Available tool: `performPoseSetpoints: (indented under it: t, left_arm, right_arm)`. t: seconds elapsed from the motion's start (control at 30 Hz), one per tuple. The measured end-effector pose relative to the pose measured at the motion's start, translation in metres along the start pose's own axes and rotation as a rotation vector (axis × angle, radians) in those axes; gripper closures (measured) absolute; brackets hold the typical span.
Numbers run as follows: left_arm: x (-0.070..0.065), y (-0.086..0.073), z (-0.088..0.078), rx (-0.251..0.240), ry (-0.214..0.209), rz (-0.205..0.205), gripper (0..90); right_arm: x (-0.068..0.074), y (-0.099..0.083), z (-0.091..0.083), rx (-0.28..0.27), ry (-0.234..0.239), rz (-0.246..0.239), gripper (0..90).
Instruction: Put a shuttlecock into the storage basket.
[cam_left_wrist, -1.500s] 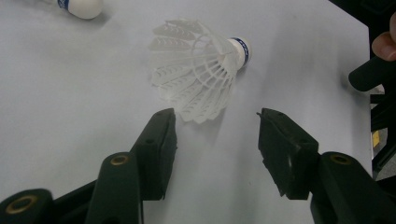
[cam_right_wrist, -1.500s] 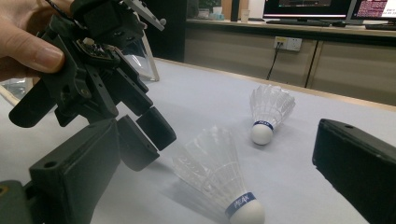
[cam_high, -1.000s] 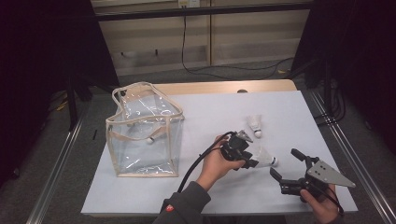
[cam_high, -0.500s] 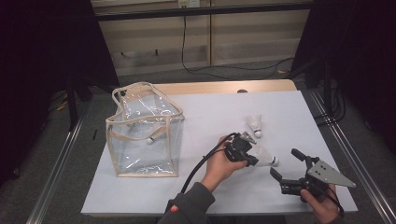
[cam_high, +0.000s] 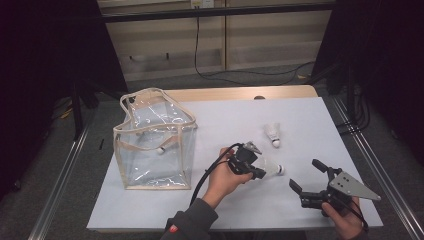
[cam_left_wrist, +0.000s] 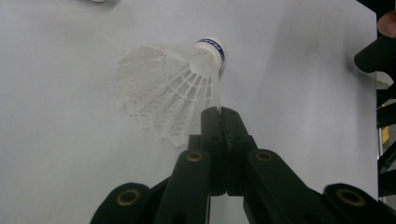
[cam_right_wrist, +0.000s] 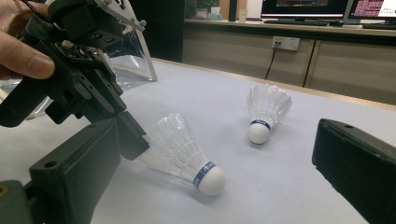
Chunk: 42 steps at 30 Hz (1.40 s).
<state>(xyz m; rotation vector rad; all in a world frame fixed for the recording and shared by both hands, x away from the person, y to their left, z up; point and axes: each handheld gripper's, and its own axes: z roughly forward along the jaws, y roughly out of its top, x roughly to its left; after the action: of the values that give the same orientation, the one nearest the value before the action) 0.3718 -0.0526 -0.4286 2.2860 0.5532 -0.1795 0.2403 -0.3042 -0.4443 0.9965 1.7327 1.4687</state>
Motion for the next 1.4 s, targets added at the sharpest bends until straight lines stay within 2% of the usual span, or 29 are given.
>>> performPoseSetpoints:
  t: [0.1,0.2,0.5,0.6,0.7,0.8,0.9,1.2,1.4]
  left_arm:
    - [0.001,0.001,0.002,-0.017,0.006,-0.010,81.7]
    - [-0.001,0.003,0.010,-0.027,-0.010,-0.020,79.1]
    - [-0.005,0.012,0.030,-0.029,-0.007,-0.005,79.9]
    - [-0.005,0.012,0.033,-0.018,-0.015,-0.018,83.3]
    - [-0.005,0.012,0.030,-0.006,-0.041,-0.025,86.6]
    - [-0.005,0.012,0.025,0.013,-0.052,-0.020,88.2]
    - [-0.006,0.011,0.019,0.019,-0.059,-0.032,88.6]
    - [0.000,0.010,-0.003,0.014,-0.069,-0.053,88.8]
    - [0.001,0.012,-0.014,0.021,-0.065,-0.051,88.7]
  right_arm:
    - [0.001,0.001,0.000,0.001,0.000,-0.002,0.9]
    - [0.002,0.000,0.000,0.001,0.002,-0.001,0.9]
    - [-0.001,-0.001,-0.001,-0.001,-0.002,0.007,0.9]
    - [0.000,0.000,-0.001,0.002,-0.001,0.007,1.0]
    - [0.000,0.000,-0.001,0.001,0.000,0.010,1.0]
    - [0.000,0.000,-0.001,0.002,-0.001,0.007,0.9]
    - [0.000,0.000,0.000,-0.001,0.000,0.001,0.9]
    - [0.000,0.000,0.000,-0.003,0.001,0.000,0.9]
    - [0.000,0.000,0.000,-0.003,0.000,0.000,0.9]
